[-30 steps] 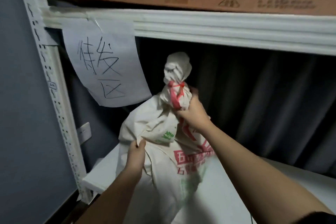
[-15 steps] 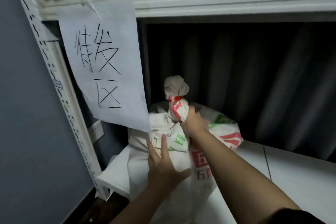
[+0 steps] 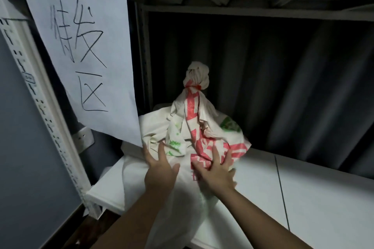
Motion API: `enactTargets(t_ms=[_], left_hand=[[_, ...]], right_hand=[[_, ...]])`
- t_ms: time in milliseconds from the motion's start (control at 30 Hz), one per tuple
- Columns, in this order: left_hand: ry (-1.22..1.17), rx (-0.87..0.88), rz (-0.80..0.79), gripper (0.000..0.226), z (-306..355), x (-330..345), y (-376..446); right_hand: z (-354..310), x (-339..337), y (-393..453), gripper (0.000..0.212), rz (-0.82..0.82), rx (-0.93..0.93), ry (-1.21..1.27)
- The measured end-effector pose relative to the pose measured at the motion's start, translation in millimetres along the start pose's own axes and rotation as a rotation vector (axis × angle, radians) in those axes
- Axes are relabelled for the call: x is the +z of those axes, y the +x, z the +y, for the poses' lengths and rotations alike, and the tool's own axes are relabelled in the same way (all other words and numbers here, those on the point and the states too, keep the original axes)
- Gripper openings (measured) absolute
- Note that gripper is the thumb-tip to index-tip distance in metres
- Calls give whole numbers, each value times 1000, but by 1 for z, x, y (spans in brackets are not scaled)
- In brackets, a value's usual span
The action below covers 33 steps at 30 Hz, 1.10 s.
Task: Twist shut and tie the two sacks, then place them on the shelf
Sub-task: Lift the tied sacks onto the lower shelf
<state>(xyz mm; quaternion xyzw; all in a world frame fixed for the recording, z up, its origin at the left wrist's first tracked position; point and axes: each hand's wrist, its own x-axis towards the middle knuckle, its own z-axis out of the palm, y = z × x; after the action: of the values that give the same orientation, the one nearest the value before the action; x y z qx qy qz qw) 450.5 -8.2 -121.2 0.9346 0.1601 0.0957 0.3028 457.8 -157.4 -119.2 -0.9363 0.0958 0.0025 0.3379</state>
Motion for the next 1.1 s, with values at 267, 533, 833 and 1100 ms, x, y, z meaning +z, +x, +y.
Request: enactTargets(t_ms=[267,533,833,1100], left_hand=[[-65,6,-222,96,-30,-26,53],[367,-73,-44,65,-50,-35,84],[250,-192,-275,98,-2,-70,-9],[171,-122,-402,93,25,-154,-136]], right_hand=[[-45,10,61,73,-288,-211,179],[-18,15,41,89,-368,-433,24],[-33,-38,-31,74,-403,-359,-184],[-49,-88,-151,53,-427,-366,-255]])
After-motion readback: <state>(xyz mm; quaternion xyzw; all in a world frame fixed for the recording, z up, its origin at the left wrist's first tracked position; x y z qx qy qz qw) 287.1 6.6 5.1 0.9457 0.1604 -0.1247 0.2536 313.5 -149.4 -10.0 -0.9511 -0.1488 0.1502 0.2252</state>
